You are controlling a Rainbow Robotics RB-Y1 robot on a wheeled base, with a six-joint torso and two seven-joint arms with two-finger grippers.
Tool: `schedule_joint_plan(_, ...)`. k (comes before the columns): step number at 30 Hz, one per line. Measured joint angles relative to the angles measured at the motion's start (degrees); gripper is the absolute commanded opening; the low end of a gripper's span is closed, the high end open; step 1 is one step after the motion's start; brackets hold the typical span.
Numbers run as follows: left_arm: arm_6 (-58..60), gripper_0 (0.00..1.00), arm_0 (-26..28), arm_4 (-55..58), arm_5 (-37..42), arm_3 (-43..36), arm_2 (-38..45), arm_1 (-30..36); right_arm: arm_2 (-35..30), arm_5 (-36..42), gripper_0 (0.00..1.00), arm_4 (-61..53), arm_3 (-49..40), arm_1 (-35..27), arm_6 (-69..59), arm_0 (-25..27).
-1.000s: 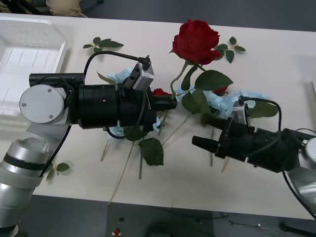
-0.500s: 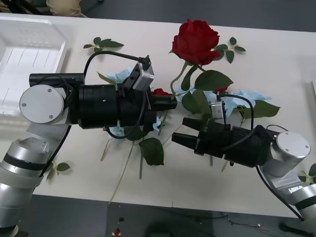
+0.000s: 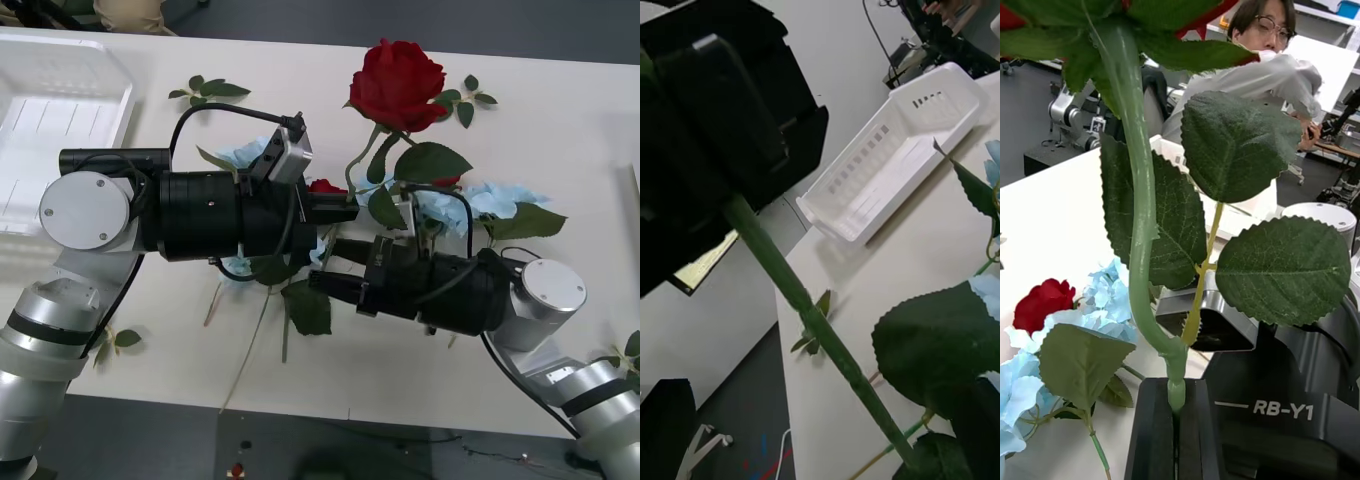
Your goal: Put the red flowers into the right box and the blue flowers into the left box
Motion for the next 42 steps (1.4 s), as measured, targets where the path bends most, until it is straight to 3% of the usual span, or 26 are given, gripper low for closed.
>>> schedule_joint_plan(8,0.0,0.0,0.0,0.0,0.0,0.0,0.0,0.0,1.4,-2.9,1.0,0.0,0.8,1.9,0.0,-1.8)
schedule_joint_plan(9,0.0,0.0,0.0,0.0,0.0,0.0,0.0,0.0,1.9,-3.2,0.87,0.1,1.3,1.9,0.0,-2.2)
schedule_joint_plan(11,0.0,0.0,0.0,0.0,0.0,0.0,0.0,0.0,2.8,-3.3,0.49,0.1,2.4,1.9,0.0,-3.0)
schedule_joint_plan(13,0.0,0.0,0.0,0.0,0.0,0.0,0.0,0.0,3.3,-3.3,0.28,0.3,3.2,1.9,0.0,-3.6)
schedule_joint_plan(16,0.0,0.0,0.0,0.0,0.0,0.0,0.0,0.0,3.4,-3.4,0.08,0.3,3.6,1.9,0.0,-3.9)
schedule_joint_plan(19,0.0,0.0,0.0,0.0,0.0,0.0,0.0,0.0,3.4,-4.2,0.0,0.3,3.6,1.9,0.0,-3.8)
schedule_joint_plan(28,0.0,0.01,0.0,0.0,0.0,0.0,0.0,0.0,3.4,-4.4,0.0,0.3,3.6,1.9,0.0,-3.8)
schedule_joint_plan(30,0.0,0.5,0.0,0.0,0.0,0.0,0.0,0.0,3.4,-4.4,0.0,0.3,3.6,1.9,0.0,-3.8)
schedule_joint_plan(31,0.0,0.8,0.0,0.0,0.0,0.0,0.0,0.0,3.4,-4.4,0.0,0.4,3.6,1.9,0.0,-3.8)
schedule_joint_plan(33,0.0,1.0,0.0,0.0,0.0,0.0,0.0,0.0,3.4,-4.4,0.0,0.4,3.6,1.9,0.0,-3.8)
schedule_joint_plan(42,0.0,1.0,0.0,0.0,0.0,0.0,0.0,0.0,3.4,-4.5,0.0,0.6,3.6,1.9,0.0,-3.8)
